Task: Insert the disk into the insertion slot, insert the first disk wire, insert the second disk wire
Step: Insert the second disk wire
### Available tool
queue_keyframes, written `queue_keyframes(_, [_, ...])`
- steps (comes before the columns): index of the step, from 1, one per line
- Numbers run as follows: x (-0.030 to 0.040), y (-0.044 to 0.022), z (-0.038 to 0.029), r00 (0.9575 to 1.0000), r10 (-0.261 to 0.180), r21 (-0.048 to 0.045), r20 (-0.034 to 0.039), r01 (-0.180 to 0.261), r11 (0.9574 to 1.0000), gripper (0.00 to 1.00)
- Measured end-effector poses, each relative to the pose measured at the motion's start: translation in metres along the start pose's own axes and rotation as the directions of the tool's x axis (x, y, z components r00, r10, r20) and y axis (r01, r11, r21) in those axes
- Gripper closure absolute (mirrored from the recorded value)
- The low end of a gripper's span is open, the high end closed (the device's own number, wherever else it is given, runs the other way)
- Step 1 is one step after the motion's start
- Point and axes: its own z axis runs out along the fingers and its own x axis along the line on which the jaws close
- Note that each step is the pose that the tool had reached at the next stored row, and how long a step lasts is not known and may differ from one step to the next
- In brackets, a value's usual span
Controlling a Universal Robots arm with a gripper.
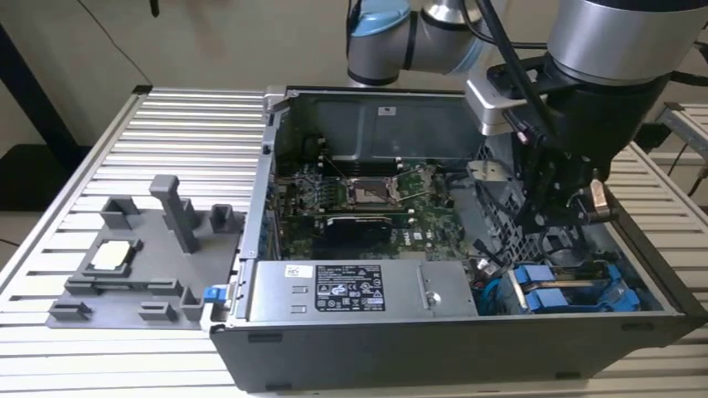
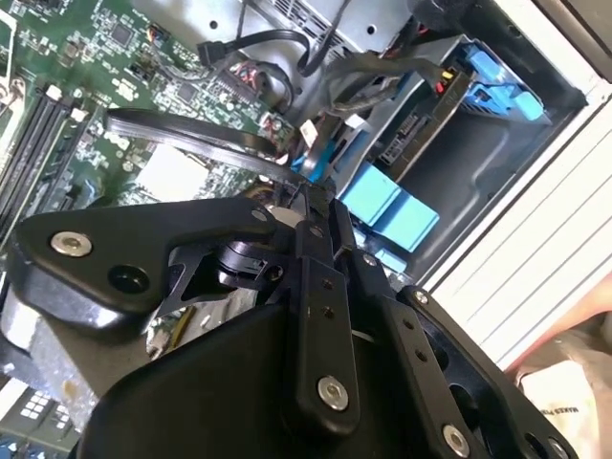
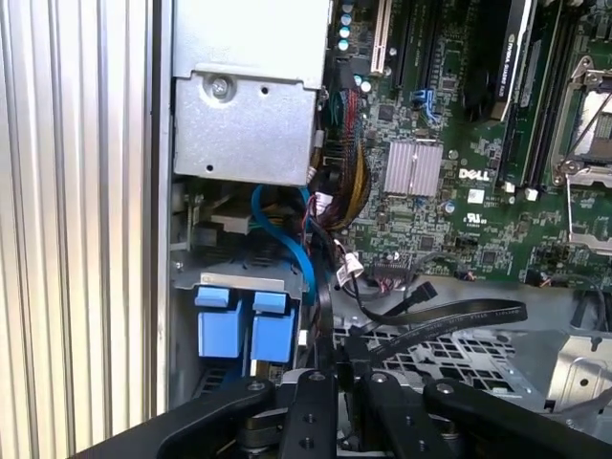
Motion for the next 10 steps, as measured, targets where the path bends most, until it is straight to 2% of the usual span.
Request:
queue_keyframes(5, [0.0123,-0.0031,0.0011,1.0000,0.000,-0.0011,0.0011,0.000,1.0000,0.84])
queue_keyframes(10, [0.0212,-0.0143,0.0034,1.0000,0.001,-0.0048,0.0062,-0.001,1.0000,0.84])
